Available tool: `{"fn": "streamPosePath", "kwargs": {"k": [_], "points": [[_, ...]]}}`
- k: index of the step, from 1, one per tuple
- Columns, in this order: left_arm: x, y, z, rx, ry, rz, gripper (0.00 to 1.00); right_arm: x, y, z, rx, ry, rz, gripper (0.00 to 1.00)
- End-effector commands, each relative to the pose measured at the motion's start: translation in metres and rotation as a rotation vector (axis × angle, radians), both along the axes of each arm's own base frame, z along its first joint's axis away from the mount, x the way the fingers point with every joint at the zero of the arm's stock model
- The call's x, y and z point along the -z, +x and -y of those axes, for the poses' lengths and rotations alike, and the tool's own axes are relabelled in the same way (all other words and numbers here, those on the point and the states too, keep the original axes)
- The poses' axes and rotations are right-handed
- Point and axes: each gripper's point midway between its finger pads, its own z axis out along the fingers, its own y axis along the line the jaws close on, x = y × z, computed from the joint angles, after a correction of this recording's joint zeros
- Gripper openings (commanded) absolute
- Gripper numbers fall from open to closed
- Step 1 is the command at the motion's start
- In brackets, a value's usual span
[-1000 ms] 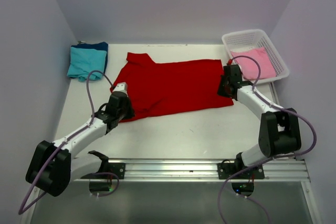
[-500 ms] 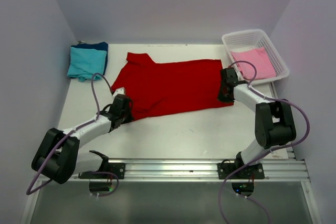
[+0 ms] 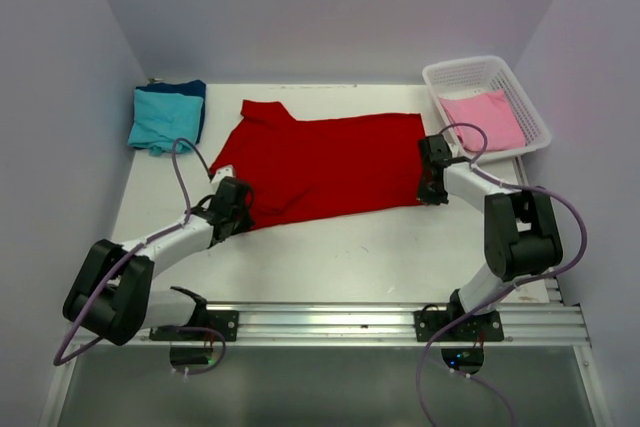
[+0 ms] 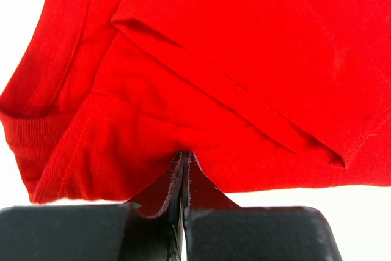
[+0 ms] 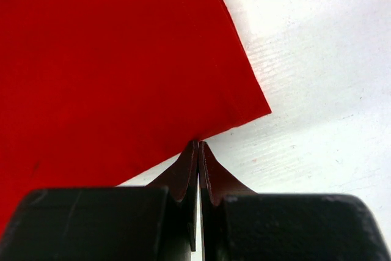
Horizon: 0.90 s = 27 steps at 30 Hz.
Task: Fold and stack the t-shirts
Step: Fold the tshirt
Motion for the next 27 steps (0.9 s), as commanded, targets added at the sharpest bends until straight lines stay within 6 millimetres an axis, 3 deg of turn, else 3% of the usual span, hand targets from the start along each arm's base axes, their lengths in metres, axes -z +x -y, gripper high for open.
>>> {"fn": "streamPosePath", "kwargs": {"k": [1, 6, 10, 11, 16, 20, 21, 27], "points": [[0.021, -0.047, -0.016, -0.003, 0.041, -0.187, 0.00, 0.007, -0.010, 0.007, 0.022, -0.030, -0.036, 0.00], [0.016, -0.048, -0.015, 0.002, 0.027, -0.173, 0.00, 0.010, -0.015, 0.003, 0.014, -0.008, -0.042, 0.00], [0.018, -0.049, -0.013, 0.013, 0.020, -0.177, 0.00, -0.013, -0.006, -0.016, -0.050, 0.092, 0.027, 0.00], [0.019, -0.050, -0.013, 0.013, 0.025, -0.183, 0.00, -0.028, -0.001, -0.020, -0.061, 0.110, 0.068, 0.00], [0.021, -0.051, -0.010, 0.021, 0.007, -0.185, 0.00, -0.055, 0.013, -0.027, -0.096, 0.136, 0.124, 0.00], [0.020, -0.050, -0.009, 0.024, 0.004, -0.183, 0.00, -0.049, 0.031, -0.026, -0.095, 0.116, 0.105, 0.00], [0.020, -0.051, -0.010, 0.025, 0.006, -0.184, 0.00, -0.035, 0.033, -0.026, -0.094, 0.106, 0.064, 0.00], [0.012, -0.048, -0.010, 0.021, 0.003, -0.160, 0.00, -0.011, 0.052, -0.030, -0.074, 0.107, 0.031, 0.00]]}}
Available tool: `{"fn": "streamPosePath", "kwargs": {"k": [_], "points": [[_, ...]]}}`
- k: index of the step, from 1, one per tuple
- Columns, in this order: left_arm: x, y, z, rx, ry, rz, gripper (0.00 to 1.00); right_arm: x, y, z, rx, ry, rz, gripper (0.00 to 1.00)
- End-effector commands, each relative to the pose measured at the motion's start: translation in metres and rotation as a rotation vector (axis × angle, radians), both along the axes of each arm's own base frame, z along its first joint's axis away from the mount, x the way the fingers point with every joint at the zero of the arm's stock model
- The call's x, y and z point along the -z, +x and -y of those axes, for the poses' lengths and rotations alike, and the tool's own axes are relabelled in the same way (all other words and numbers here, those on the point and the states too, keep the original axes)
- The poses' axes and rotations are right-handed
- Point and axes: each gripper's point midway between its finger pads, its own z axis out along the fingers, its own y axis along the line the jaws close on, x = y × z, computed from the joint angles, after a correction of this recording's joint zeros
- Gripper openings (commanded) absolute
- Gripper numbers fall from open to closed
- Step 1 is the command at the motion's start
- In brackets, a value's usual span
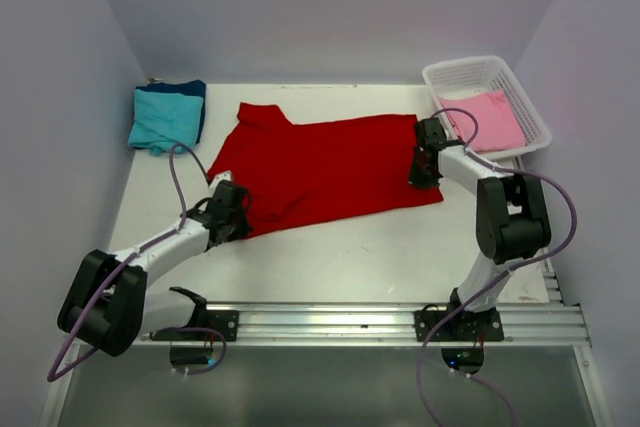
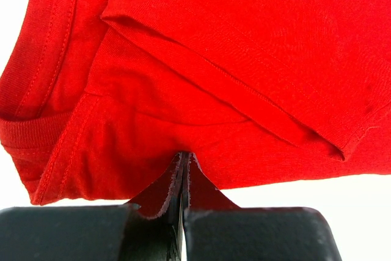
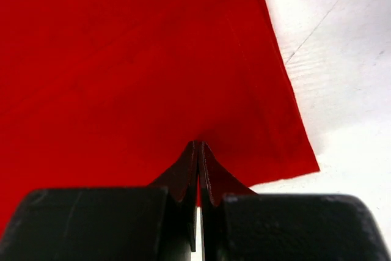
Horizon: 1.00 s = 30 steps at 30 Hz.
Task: Fold and stack the t-shirts
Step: Fold the tshirt
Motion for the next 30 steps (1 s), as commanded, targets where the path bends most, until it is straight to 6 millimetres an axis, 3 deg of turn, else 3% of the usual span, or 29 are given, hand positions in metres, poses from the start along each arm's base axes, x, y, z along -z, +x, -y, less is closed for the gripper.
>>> {"fn": "streamPosePath", "kwargs": {"k": [1, 6, 16, 20, 27, 30], "points": [[0.011, -0.026, -0.008, 0.010, 0.023, -0.094, 0.00, 0.006, 0.007, -0.002, 0.001, 0.003, -0.007, 0.00], [0.008, -0.029, -0.009, 0.014, 0.023, -0.096, 0.00, 0.019, -0.003, 0.007, 0.010, -0.039, -0.033, 0.00], [0.004, -0.049, 0.006, 0.042, -0.065, -0.179, 0.00, 0.020, -0.064, 0.033, 0.045, -0.141, -0.151, 0.00], [0.000, -0.053, 0.006, 0.035, -0.065, -0.208, 0.00, 0.016, -0.078, 0.037, 0.050, -0.149, -0.172, 0.00], [-0.005, -0.055, 0.005, 0.028, -0.071, -0.209, 0.00, 0.001, -0.085, 0.033, 0.044, -0.117, -0.154, 0.00], [-0.009, -0.052, 0.006, 0.035, -0.072, -0.193, 0.00, -0.019, -0.075, 0.009, -0.034, 0.008, -0.071, 0.00]]}}
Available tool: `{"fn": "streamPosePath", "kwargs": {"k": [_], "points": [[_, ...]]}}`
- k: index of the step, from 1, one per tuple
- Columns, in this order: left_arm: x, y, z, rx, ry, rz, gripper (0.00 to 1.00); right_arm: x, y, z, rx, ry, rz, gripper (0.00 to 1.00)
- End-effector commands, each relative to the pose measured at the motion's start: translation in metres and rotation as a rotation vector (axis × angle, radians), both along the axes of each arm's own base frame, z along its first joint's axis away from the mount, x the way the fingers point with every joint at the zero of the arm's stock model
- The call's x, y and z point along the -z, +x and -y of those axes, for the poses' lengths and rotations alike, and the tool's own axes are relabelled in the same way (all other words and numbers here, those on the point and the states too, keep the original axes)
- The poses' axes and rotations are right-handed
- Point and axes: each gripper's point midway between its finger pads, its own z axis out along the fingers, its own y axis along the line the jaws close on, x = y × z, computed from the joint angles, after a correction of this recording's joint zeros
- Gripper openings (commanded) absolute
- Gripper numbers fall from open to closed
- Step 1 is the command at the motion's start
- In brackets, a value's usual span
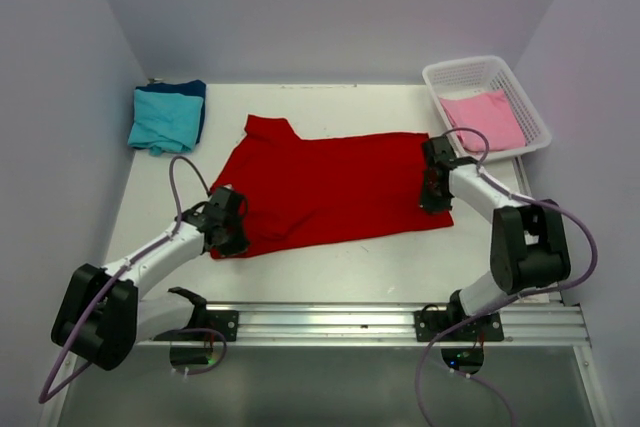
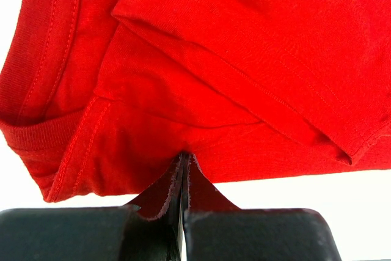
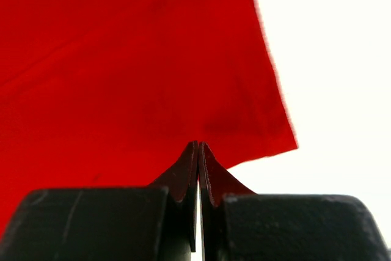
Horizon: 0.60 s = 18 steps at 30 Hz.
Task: Fold and stack the t-shirts
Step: Fold the tshirt
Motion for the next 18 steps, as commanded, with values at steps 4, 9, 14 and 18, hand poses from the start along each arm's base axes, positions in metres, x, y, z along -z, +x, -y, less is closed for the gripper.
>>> {"fn": "streamPosePath", "kwargs": {"k": [4, 9, 14, 18], "points": [[-0.034, 0.016, 0.009, 0.031, -0.049, 0.093, 0.00, -0.088, 0.026, -0.075, -0.234, 0.357, 0.327, 0.16], [-0.080, 0.039, 0.030, 0.113, -0.152, 0.271, 0.23, -0.146, 0.028, -0.128, -0.414, 0.540, 0.433, 0.98], [-0.092, 0.053, 0.031, 0.120, -0.140, 0.322, 0.54, -0.149, 0.016, -0.184, -0.546, 0.608, 0.405, 0.99], [-0.069, 0.057, 0.026, 0.101, -0.084, 0.258, 0.56, -0.135, -0.004, -0.237, -0.637, 0.658, 0.336, 0.99]]}}
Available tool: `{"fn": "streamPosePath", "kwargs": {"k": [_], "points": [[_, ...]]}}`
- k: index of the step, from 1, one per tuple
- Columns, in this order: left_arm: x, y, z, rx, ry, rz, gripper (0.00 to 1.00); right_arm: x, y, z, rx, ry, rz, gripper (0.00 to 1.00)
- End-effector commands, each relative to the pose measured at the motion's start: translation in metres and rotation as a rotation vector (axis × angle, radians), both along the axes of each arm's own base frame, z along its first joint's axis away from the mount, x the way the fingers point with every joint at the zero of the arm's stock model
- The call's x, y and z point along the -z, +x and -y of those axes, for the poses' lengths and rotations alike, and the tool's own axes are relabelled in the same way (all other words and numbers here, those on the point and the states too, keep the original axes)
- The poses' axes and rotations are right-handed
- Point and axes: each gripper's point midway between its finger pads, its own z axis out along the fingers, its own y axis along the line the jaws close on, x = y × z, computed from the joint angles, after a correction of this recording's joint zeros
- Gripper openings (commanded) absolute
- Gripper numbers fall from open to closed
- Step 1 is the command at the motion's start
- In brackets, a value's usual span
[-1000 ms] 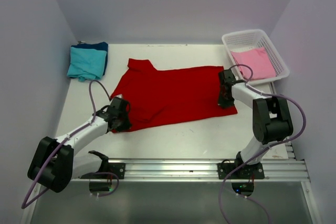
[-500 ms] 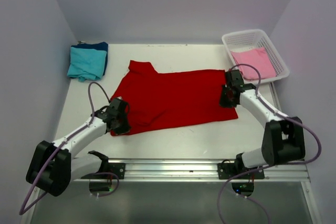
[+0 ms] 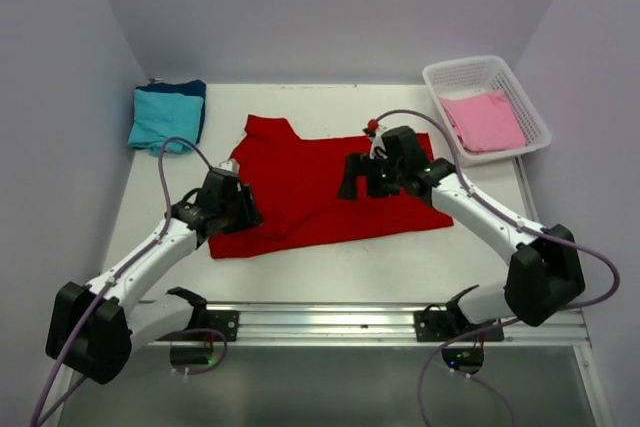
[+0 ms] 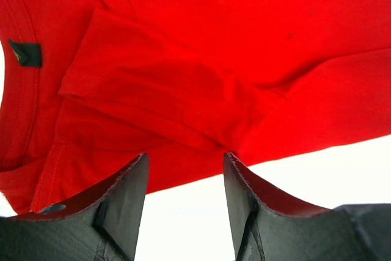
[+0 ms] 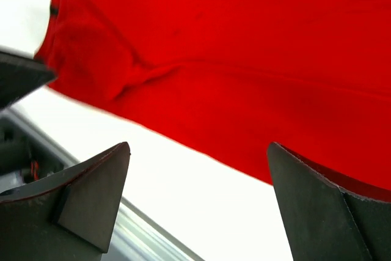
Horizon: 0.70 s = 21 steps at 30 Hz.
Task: Fold and stack the t-shirts
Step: Fold the tshirt
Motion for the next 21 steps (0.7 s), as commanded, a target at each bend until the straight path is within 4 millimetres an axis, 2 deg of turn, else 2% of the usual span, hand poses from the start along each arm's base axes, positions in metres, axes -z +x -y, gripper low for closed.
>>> {"fn": "streamPosePath", "kwargs": {"k": [1, 3, 4, 5, 6, 7, 10, 13, 14, 15, 16, 17, 18, 19, 20, 21], "points": [[0.007, 0.012, -0.002, -0.002, 0.038, 0.001, 0.56, -0.006, -0.010, -0.049, -0.095, 0.056, -0.004, 0.99], [0.012, 0.011, -0.003, -0.017, 0.036, -0.009, 0.56, -0.005, -0.016, -0.068, -0.127, 0.053, -0.008, 0.99], [0.014, 0.012, -0.003, -0.023, 0.032, -0.003, 0.56, 0.004, -0.029, -0.084, -0.172, 0.035, -0.026, 0.99], [0.013, 0.012, -0.003, -0.036, 0.023, 0.002, 0.55, 0.006, -0.032, -0.092, -0.176, 0.026, -0.020, 0.99], [0.007, 0.014, -0.004, -0.048, 0.020, 0.028, 0.55, 0.006, -0.042, -0.107, -0.216, 0.023, -0.018, 0.99], [0.004, 0.014, -0.005, -0.056, 0.017, 0.040, 0.54, 0.015, -0.046, -0.113, -0.229, 0.002, -0.034, 0.99], [-0.010, 0.014, -0.011, -0.080, 0.019, 0.088, 0.54, 0.026, -0.051, -0.126, -0.244, -0.025, -0.043, 0.99], [-0.021, 0.014, -0.015, -0.098, 0.019, 0.122, 0.52, 0.029, -0.053, -0.137, -0.257, -0.039, -0.053, 0.86], [-0.024, 0.014, -0.015, -0.101, 0.014, 0.131, 0.52, 0.032, -0.055, -0.145, -0.269, -0.068, -0.059, 0.74], [-0.025, 0.014, -0.015, -0.102, 0.008, 0.134, 0.52, 0.037, -0.057, -0.149, -0.280, -0.094, -0.064, 0.71], [-0.026, 0.014, -0.014, -0.103, 0.003, 0.136, 0.51, 0.040, -0.057, -0.154, -0.287, -0.125, -0.056, 0.70], [-0.026, 0.014, -0.014, -0.105, 0.001, 0.137, 0.51, 0.059, -0.062, -0.152, -0.310, -0.211, -0.076, 0.70], [-0.027, 0.013, -0.014, -0.107, -0.002, 0.140, 0.51, 0.050, -0.060, -0.165, -0.320, -0.243, -0.016, 0.71], [-0.028, 0.013, -0.015, -0.109, -0.004, 0.143, 0.51, 0.055, -0.064, -0.163, -0.340, -0.302, -0.015, 0.71], [-0.029, 0.013, -0.016, -0.113, -0.004, 0.149, 0.51, 0.058, -0.065, -0.176, -0.361, -0.332, 0.003, 0.71], [-0.029, 0.011, -0.017, -0.114, -0.002, 0.148, 0.51, 0.061, -0.062, -0.175, -0.354, -0.368, 0.020, 0.71]]}}
